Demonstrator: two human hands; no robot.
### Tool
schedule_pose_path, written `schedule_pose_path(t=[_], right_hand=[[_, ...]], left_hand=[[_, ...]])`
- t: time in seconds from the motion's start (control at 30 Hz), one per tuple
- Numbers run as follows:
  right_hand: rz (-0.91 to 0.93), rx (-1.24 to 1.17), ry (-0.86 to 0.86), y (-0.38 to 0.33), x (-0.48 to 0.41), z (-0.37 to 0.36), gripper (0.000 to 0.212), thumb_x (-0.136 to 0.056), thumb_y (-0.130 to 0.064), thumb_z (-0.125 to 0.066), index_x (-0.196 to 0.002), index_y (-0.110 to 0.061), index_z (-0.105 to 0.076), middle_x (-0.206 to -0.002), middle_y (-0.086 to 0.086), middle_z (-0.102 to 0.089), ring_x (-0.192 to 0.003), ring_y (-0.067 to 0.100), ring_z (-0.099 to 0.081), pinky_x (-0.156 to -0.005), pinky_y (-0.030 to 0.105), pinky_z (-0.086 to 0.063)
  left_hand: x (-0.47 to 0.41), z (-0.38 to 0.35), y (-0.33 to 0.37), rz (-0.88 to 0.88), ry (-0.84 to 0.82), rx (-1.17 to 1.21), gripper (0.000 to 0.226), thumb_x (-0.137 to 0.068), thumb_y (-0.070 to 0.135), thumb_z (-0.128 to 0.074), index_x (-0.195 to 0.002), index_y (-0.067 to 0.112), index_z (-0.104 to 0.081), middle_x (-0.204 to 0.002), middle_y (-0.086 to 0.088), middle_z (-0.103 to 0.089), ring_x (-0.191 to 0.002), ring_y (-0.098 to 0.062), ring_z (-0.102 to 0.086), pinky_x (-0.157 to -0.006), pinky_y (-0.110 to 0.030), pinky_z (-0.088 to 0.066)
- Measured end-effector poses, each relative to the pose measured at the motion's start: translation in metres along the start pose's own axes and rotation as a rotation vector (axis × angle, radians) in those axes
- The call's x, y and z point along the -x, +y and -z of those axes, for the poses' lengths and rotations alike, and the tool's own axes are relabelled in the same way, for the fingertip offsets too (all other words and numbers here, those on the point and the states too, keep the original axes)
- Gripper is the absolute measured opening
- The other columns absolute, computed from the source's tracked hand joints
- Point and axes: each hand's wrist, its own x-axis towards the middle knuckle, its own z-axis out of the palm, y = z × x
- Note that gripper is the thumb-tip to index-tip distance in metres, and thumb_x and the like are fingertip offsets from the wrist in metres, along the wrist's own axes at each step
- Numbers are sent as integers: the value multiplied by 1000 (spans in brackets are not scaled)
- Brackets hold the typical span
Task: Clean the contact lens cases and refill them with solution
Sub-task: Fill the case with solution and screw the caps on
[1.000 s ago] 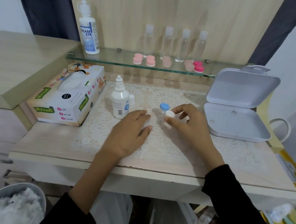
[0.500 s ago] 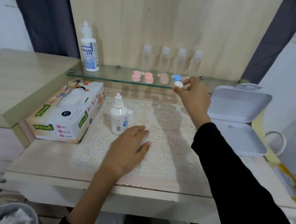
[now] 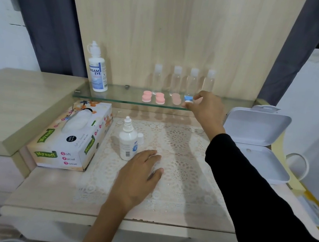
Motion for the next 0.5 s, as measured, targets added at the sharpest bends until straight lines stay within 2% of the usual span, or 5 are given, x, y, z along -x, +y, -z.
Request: schedule_pose_path(t=[0.07, 0.13, 0.23, 0.37, 0.5], right_hand=[[-9, -1, 30, 4, 2, 2, 42, -81, -47, -69, -110, -16, -66, -99, -1, -63, -90, 19, -58, -70, 29, -42], [-10, 20, 40, 7, 3, 2, 35, -84, -37, -61, -108, -12, -67, -102, 2, -67, -90, 23, -61, -70, 30, -45], [5, 73, 35, 7, 5, 0, 26, -84, -22, -51, -95, -5, -67, -89, 9, -65, -78, 28, -59, -63, 32, -44], [81, 157, 65, 10, 7, -2, 21, -87, -17, -54, -100, -4, -65, -104, 10, -58, -85, 32, -57, -67, 34, -44], [126, 205, 75, 12, 8, -1, 21, -90, -20, -59, -106, -8, -63, -109, 11, -54, -82, 31, -56, -63, 32, -38]], left_hand=[[0, 0, 0, -2, 1, 1, 44, -97, 42, -44, -138, 26, -46, -147, 15, -36, -136, 0, -27, -109, -22, -28], [0, 0, 0, 0, 0, 4, 44, -97, 42, -44, -138, 26, -46, -147, 14, -36, -136, -1, -28, -110, -22, -28], [0, 0, -1, 2, 3, 7, 44, -96, 41, -45, -137, 25, -47, -147, 13, -37, -136, -2, -29, -110, -22, -28], [0, 0, 0, 1, -2, -5, 45, -97, 42, -45, -138, 26, -46, -147, 14, -36, -136, -2, -28, -108, -20, -26], [0, 1, -1, 3, -5, -3, 45, -97, 42, -44, -138, 25, -46, -147, 14, -36, -136, -2, -27, -109, -21, -26]])
